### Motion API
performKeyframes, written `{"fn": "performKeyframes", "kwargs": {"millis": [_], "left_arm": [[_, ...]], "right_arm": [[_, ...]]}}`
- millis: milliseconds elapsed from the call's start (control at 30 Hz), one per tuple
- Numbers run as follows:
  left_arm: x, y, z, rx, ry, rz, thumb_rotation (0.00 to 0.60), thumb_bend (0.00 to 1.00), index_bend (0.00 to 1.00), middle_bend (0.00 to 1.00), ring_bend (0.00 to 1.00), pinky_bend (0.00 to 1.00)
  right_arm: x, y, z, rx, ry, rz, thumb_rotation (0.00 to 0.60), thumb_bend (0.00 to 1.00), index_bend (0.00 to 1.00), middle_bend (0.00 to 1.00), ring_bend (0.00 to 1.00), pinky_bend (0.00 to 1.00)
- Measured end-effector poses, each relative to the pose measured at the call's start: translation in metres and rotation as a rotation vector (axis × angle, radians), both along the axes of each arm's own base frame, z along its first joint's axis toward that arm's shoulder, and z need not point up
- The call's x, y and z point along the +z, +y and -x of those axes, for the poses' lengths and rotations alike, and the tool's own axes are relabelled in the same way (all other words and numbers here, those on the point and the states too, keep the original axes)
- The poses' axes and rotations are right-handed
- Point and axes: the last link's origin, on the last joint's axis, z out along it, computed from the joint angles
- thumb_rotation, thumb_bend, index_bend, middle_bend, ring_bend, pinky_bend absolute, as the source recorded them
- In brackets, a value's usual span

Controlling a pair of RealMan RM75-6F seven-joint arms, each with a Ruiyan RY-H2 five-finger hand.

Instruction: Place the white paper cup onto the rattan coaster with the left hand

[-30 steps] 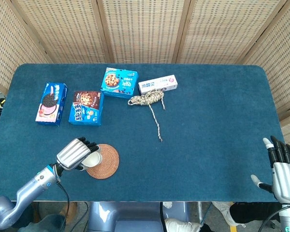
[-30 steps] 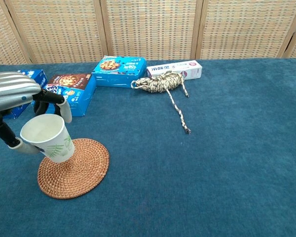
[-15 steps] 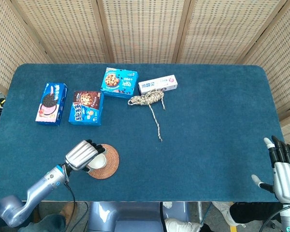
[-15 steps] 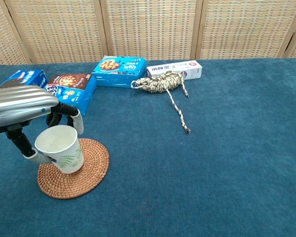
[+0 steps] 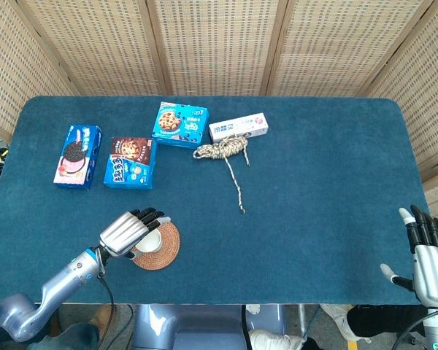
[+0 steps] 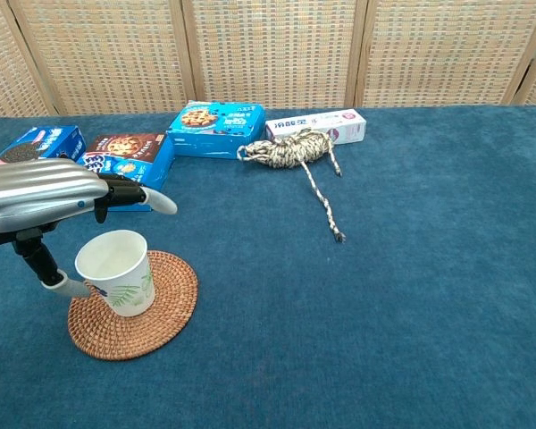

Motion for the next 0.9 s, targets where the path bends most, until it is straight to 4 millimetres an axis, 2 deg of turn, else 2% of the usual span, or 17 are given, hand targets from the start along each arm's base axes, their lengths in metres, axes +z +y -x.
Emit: {"fn": "performKeyframes", "kwargs": {"millis": [67,167,300,400,533,633,800,900], "left_arm": [[0.002,0.000,0.001,0.003,-0.002,0.004,0.600,0.00,0.00,0.05,0.07,0.32],[0.005,0.000,0.001,0.009,-0.016,0.004,0.600,0.00,0.00,0.00,0.01,0.24],[0.017,0.000,0.001,0.017,-0.061,-0.017,0.600,0.00,0.00,0.00,0.00,0.08],[0.036,0.000,0.005,0.020,-0.099,-0.051,0.600,0.00,0.00,0.00,0.00,0.01],[0.070,-0.001,0.017,0.034,-0.126,-0.132,0.600,0.00,0.00,0.00,0.00,0.00],[0.097,-0.004,0.035,0.086,-0.130,-0.226,0.600,0.00,0.00,0.00,0.00,0.00],[0.121,-0.018,0.063,0.224,-0.165,-0.357,0.600,0.00,0.00,0.00,0.00,0.00],[0.132,-0.035,0.080,0.318,-0.179,-0.444,0.600,0.00,0.00,0.00,0.00,0.00]], "right_arm": [[0.000,0.000,0.000,0.000,0.000,0.000,0.600,0.00,0.02,0.00,0.00,0.00],[0.000,0.000,0.000,0.000,0.000,-0.001,0.600,0.00,0.02,0.00,0.00,0.00],[0.000,0.000,0.000,0.000,0.000,-0.001,0.600,0.00,0.02,0.00,0.00,0.00],[0.000,0.000,0.000,0.001,-0.001,-0.002,0.600,0.00,0.02,0.00,0.00,0.00],[0.000,0.001,-0.002,0.006,-0.002,-0.002,0.600,0.00,0.02,0.00,0.00,0.00],[0.001,0.001,-0.003,0.010,-0.004,0.001,0.600,0.00,0.02,0.00,0.00,0.00],[0.002,0.003,-0.003,0.011,-0.005,0.006,0.600,0.00,0.02,0.00,0.00,0.00],[0.002,0.003,-0.003,0.011,-0.005,0.004,0.600,0.00,0.02,0.00,0.00,0.00]]}}
